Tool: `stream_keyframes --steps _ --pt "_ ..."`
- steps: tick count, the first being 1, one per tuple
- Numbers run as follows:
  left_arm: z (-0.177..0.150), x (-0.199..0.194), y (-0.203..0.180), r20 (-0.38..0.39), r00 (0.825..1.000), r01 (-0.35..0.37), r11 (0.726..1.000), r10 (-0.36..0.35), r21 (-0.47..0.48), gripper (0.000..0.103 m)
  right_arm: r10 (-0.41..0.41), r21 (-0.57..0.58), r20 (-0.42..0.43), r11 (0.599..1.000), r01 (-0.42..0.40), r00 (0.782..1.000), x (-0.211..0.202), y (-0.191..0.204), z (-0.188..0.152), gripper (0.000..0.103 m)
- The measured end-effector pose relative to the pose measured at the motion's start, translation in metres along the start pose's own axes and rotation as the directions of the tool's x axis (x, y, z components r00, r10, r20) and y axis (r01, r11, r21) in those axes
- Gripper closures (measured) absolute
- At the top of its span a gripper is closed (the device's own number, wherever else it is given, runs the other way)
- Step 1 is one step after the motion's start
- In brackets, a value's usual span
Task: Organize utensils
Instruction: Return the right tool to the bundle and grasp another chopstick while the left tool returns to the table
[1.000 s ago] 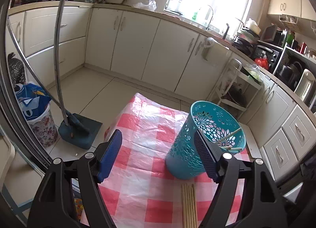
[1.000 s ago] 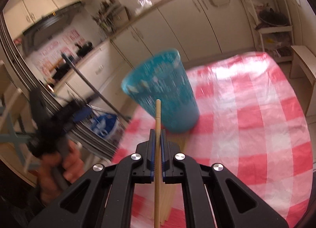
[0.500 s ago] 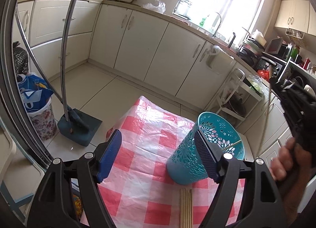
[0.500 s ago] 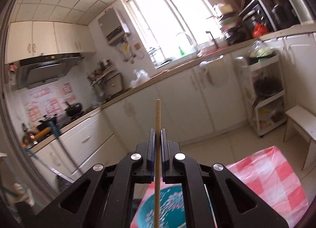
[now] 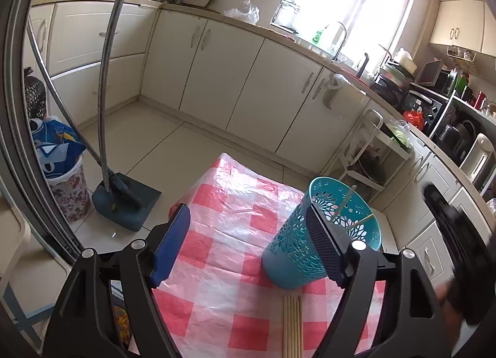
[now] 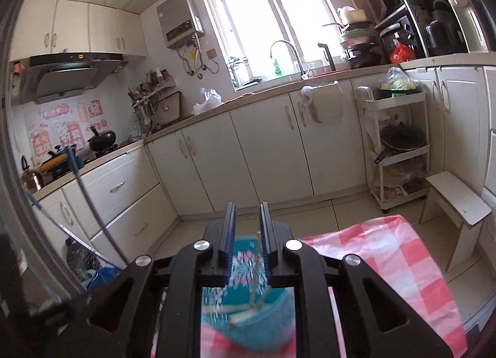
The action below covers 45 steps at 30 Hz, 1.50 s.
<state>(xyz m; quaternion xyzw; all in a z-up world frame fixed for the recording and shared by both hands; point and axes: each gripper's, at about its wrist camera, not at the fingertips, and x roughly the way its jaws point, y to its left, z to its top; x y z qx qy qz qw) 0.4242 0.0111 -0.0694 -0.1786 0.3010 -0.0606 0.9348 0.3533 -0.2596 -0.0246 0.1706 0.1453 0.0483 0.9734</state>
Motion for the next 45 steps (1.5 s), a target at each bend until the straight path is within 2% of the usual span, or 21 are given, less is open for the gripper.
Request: stream_keyframes --steps 2,4,6,7,8,9,10,16,21,30,37,43,45 --pt "-0.001 -0.003 0.001 0.008 1.0 -0.007 1.0 0.007 0.002 0.028 -0.005 -0.005 -0.013 1.0 0.005 1.0 -0.022 -0.003 -0.013 0.076" --pt "-0.002 -0.005 0.003 0.016 1.0 -0.021 1.0 0.021 0.0 0.027 -0.024 -0.012 -0.039 1.0 0.023 0.999 -0.044 -0.009 -0.035 0.075" --pt "-0.003 -0.006 0.005 0.018 0.999 -0.032 0.999 0.032 -0.001 0.026 -0.045 -0.013 -0.108 0.999 0.043 0.993 -0.046 -0.014 -0.059 0.075" --pt "-0.004 -0.007 0.006 0.017 0.999 -0.039 0.999 0.039 0.003 0.026 -0.049 0.003 -0.21 0.999 0.051 0.977 -0.035 -0.019 -0.075 0.076" --pt "-0.005 -0.007 0.006 0.016 0.999 -0.044 0.999 0.044 0.008 0.026 -0.038 0.013 -0.27 0.999 0.043 0.962 -0.024 -0.02 -0.082 0.077" --pt "-0.006 -0.008 0.006 0.015 0.999 -0.048 0.999 0.047 0.013 0.026 -0.024 0.001 -0.35 1.0 0.026 0.936 -0.01 -0.02 -0.094 0.078" --pt "-0.007 -0.008 0.006 0.015 0.999 -0.05 0.999 0.05 0.017 0.026 -0.032 -0.023 -0.387 0.999 0.025 0.921 -0.003 -0.02 -0.101 0.078" --pt "-0.007 -0.006 0.001 0.009 0.998 -0.06 0.997 0.059 0.039 0.025 -0.026 -0.023 -0.543 1.0 0.017 0.839 0.024 -0.026 -0.133 0.079" --pt "-0.009 -0.003 -0.002 -0.006 0.998 -0.059 0.997 0.059 0.052 0.024 -0.052 -0.077 -0.59 0.997 0.008 0.805 0.037 -0.022 -0.152 0.079" --pt "-0.009 0.001 0.001 -0.023 0.997 -0.067 0.996 0.068 0.053 0.023 -0.101 -0.135 -0.626 0.991 0.019 0.773 0.05 -0.016 -0.172 0.08" --pt "-0.011 0.003 0.0 -0.032 0.997 -0.069 0.996 0.071 0.062 0.023 -0.128 -0.17 -0.616 0.985 0.027 0.777 0.05 -0.012 -0.17 0.079" --pt "-0.014 0.005 -0.002 -0.04 0.996 -0.072 0.995 0.075 0.075 0.023 -0.174 -0.244 -0.609 0.97 0.027 0.774 0.051 -0.006 -0.174 0.08" --pt "-0.016 0.006 -0.004 -0.045 0.996 -0.076 0.993 0.08 0.087 0.023 -0.183 -0.26 -0.61 0.965 0.024 0.771 0.051 -0.004 -0.174 0.085"
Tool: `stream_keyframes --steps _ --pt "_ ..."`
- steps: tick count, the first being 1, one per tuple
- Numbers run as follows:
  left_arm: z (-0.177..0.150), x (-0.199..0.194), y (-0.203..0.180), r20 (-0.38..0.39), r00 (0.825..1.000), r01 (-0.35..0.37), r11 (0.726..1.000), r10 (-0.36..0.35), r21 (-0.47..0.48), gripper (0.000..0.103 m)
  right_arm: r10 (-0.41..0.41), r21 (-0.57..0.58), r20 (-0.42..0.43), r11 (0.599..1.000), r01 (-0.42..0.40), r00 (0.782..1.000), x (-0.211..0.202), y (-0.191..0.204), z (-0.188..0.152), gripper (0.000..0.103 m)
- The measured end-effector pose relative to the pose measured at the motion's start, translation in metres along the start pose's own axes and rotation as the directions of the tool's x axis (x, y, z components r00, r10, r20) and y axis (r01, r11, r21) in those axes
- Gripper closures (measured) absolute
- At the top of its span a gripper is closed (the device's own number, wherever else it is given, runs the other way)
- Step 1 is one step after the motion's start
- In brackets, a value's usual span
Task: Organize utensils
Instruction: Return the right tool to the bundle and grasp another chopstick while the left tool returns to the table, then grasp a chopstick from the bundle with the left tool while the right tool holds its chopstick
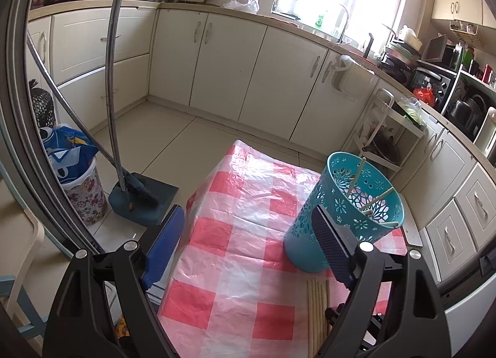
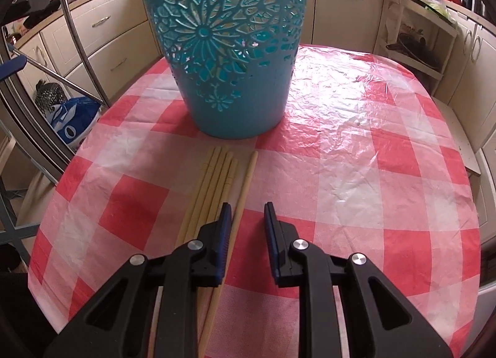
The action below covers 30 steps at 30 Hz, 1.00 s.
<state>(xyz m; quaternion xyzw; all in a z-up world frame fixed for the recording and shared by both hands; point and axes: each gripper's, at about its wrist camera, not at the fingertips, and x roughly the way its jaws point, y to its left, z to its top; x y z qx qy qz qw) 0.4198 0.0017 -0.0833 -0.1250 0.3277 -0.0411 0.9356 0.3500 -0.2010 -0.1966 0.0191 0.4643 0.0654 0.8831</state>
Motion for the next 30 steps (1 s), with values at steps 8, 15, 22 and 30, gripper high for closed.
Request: stream_keyframes --steps 8,15,22,30 --pt "-0.057 0.042 -0.042 -0.229 0.973 0.028 0.974 0.024 0.223 0.023 0.023 -0.012 -0.049 1.0 -0.024 0.999 -0.002 -0.011 0.0 0.096" --pt "-0.099 0.07 -0.07 -0.34 0.94 0.076 0.948 0.036 0.31 0.023 0.045 0.004 -0.064 0.999 -0.045 0.997 -0.006 -0.027 -0.003 0.096" --pt "-0.114 0.086 -0.079 -0.371 0.927 0.075 0.939 0.059 0.336 0.023 0.07 0.022 -0.066 0.997 -0.069 0.995 -0.009 -0.036 -0.006 0.096" --pt "-0.124 0.095 -0.08 -0.384 0.919 0.061 0.932 0.088 0.358 0.023 0.082 0.023 -0.069 0.997 -0.08 0.994 -0.01 -0.042 -0.006 0.096"
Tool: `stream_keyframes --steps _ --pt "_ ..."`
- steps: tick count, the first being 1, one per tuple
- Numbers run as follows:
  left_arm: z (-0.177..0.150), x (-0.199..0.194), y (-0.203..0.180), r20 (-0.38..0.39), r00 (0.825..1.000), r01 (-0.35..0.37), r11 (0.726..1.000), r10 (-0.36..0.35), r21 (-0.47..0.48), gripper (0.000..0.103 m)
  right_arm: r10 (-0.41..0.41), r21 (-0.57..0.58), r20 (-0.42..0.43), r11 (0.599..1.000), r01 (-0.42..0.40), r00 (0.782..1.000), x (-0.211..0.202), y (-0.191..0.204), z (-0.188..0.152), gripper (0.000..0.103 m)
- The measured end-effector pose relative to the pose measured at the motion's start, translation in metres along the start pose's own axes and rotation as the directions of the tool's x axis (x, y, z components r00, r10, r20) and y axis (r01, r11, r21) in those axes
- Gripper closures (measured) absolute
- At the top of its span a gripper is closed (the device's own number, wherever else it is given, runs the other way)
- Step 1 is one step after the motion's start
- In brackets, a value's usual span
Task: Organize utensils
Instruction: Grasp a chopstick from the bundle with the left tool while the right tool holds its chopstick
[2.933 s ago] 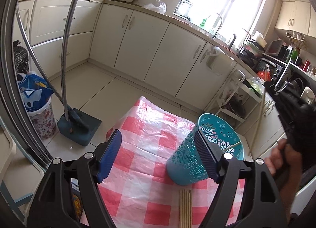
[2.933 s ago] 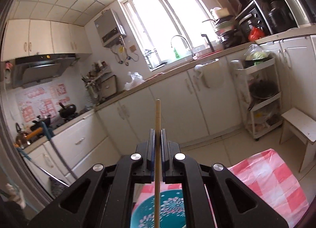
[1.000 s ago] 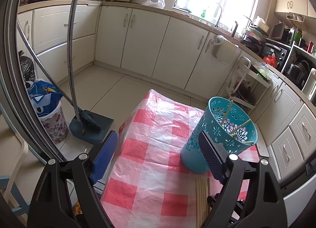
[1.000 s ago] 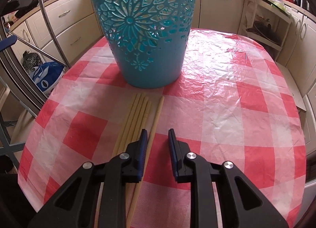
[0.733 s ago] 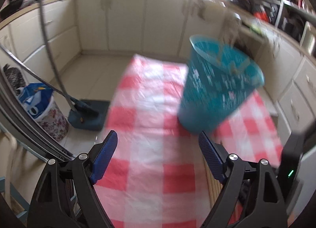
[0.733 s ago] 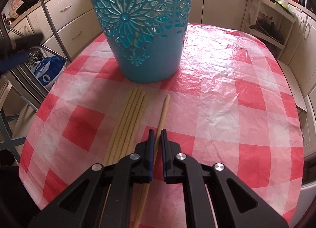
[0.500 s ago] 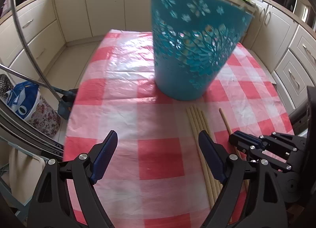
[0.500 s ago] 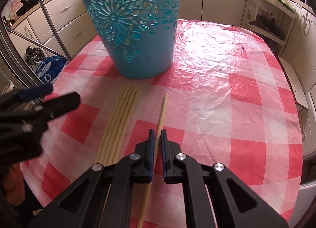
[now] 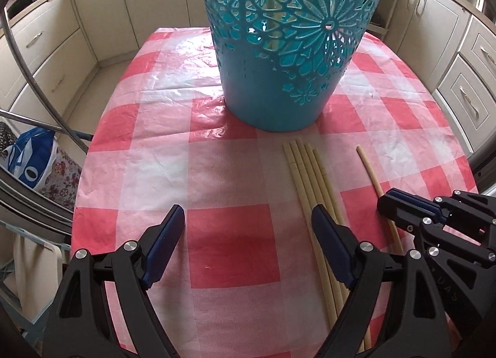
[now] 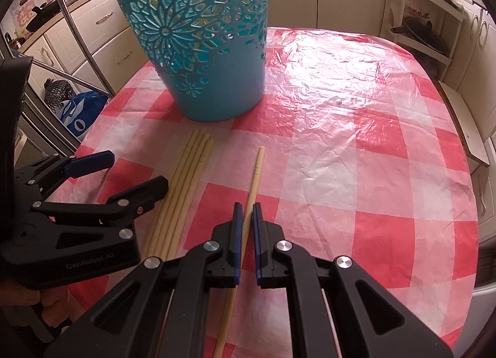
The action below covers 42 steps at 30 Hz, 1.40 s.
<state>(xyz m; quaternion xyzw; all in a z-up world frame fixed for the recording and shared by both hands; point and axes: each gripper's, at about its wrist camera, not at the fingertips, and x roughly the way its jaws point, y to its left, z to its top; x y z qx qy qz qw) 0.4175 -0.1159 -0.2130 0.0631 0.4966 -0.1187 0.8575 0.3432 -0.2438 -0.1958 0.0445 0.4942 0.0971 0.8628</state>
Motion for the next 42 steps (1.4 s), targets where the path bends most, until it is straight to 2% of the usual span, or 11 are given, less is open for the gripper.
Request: stream_keyframes --steps 9,15,21,24,26,27,29,33,39,40,42 --pt "0.006 0.004 -0.001 0.004 1.0 0.0 1.0 0.0 -0.009 0.023 0.0 0.008 0.005 1.0 0.0 1.0 0.001 0.0 0.001 0.096" --pt "0.007 0.008 -0.006 -0.002 0.999 -0.038 0.999 0.038 0.016 0.023 0.001 0.013 0.007 1.0 -0.001 1.0 0.002 0.0 0.003 0.096" --pt "0.009 0.011 -0.008 0.006 0.999 -0.037 0.999 0.037 0.018 0.025 0.004 0.024 0.013 1.0 -0.004 1.0 0.003 -0.003 0.005 0.096" --pt "0.011 0.01 -0.014 0.024 1.0 -0.017 0.998 0.016 0.053 0.039 0.003 0.026 0.018 1.0 -0.004 1.0 0.004 -0.003 0.007 0.096" --pt "0.012 0.009 -0.019 0.032 0.999 0.002 0.997 -0.004 0.081 0.057 -0.001 0.023 0.022 1.0 0.0 1.0 0.005 -0.003 0.007 0.096" --pt "0.012 0.009 -0.021 0.035 0.999 0.008 0.996 -0.012 0.092 0.063 -0.005 0.017 0.023 1.0 0.004 1.0 0.005 -0.002 0.008 0.096" --pt "0.013 0.008 -0.025 0.033 0.999 0.032 0.993 -0.036 0.11 0.084 -0.015 0.0 0.015 1.0 0.015 1.0 0.006 0.001 0.009 0.096" --pt "0.016 0.009 -0.023 0.009 0.997 0.074 0.992 -0.075 0.102 0.088 -0.004 0.002 -0.001 1.0 0.004 1.0 0.007 0.001 0.011 0.096" --pt "0.019 0.011 -0.026 0.009 0.998 0.055 0.991 -0.057 0.118 0.088 -0.016 -0.006 0.002 1.0 0.016 1.0 0.009 0.003 0.013 0.096" --pt "0.018 0.011 -0.027 0.009 0.998 0.061 0.99 -0.063 0.128 0.094 -0.015 -0.005 0.0 1.0 0.015 1.0 0.009 0.004 0.012 0.096" --pt "0.018 0.01 -0.026 -0.006 0.996 0.093 0.988 -0.093 0.123 0.098 -0.005 0.001 -0.004 1.0 0.005 1.0 0.009 0.003 0.012 0.097"
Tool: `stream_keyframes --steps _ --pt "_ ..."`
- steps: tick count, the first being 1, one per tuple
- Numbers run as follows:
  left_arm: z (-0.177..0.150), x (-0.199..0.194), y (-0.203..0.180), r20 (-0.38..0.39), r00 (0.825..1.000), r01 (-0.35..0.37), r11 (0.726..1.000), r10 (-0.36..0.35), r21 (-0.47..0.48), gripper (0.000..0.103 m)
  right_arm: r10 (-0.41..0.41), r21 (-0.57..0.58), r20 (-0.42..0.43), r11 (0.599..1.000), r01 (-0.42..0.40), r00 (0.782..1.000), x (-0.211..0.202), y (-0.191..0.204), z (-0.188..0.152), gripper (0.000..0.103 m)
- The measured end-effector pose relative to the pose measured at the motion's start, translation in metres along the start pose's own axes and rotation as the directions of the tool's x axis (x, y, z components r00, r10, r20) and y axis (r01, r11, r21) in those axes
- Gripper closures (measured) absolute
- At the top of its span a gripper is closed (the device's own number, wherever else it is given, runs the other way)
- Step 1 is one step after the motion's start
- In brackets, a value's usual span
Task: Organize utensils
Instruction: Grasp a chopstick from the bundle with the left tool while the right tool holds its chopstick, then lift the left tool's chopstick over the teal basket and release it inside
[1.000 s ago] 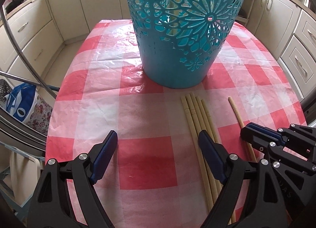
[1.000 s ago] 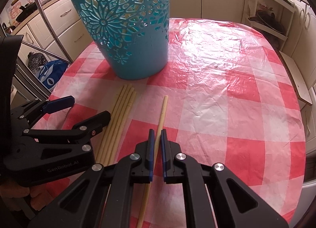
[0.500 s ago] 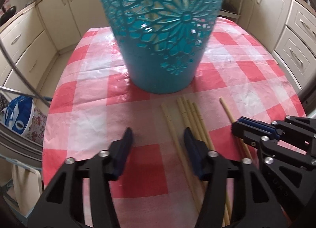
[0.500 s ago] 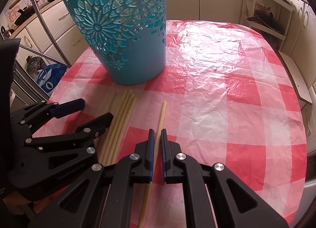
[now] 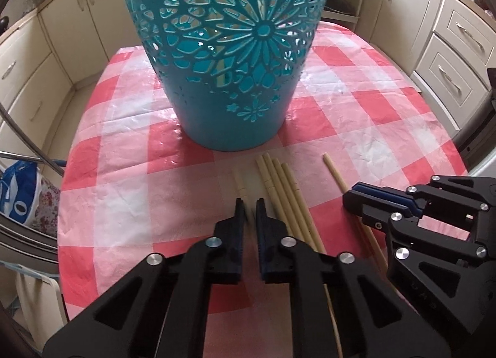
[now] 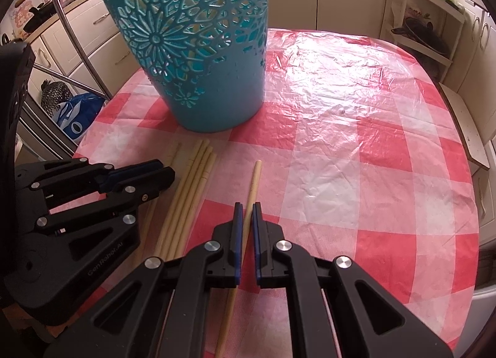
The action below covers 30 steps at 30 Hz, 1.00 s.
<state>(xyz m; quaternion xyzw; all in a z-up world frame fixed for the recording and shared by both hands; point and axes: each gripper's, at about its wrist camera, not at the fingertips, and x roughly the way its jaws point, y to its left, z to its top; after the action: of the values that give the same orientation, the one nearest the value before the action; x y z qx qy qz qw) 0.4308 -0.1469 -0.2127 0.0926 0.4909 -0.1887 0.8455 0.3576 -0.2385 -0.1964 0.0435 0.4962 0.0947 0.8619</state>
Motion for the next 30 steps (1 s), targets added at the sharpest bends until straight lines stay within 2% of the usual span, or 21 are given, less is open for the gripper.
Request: stream_keyframes --steps 6,14,20,24,30 --pt "-0.006 -0.008 -0.002 0.007 1.0 0.006 1.0 -0.006 0.0 0.098 0.004 0.004 -0.005 1.0 -0.004 1.0 -0.003 0.001 -0.005 0.097" --pt "-0.007 -0.034 -0.003 0.072 0.997 -0.01 1.0 0.008 0.028 0.098 0.004 0.009 -0.003 1.0 -0.004 1.0 -0.005 0.003 -0.005 0.097" --pt "-0.004 -0.049 -0.001 0.111 0.994 0.005 0.999 -0.009 0.042 0.098 0.003 0.012 -0.007 1.0 -0.003 1.0 -0.002 0.002 -0.005 0.097" --pt "-0.001 -0.064 0.002 0.159 0.986 0.045 0.998 -0.052 0.044 0.098 0.005 0.012 -0.005 1.0 -0.005 1.0 -0.002 0.001 -0.005 0.097" --pt "0.007 -0.091 0.016 0.238 0.965 0.105 0.994 -0.111 0.035 0.098 0.006 0.011 -0.006 1.0 -0.006 1.0 -0.002 0.002 -0.005 0.097"
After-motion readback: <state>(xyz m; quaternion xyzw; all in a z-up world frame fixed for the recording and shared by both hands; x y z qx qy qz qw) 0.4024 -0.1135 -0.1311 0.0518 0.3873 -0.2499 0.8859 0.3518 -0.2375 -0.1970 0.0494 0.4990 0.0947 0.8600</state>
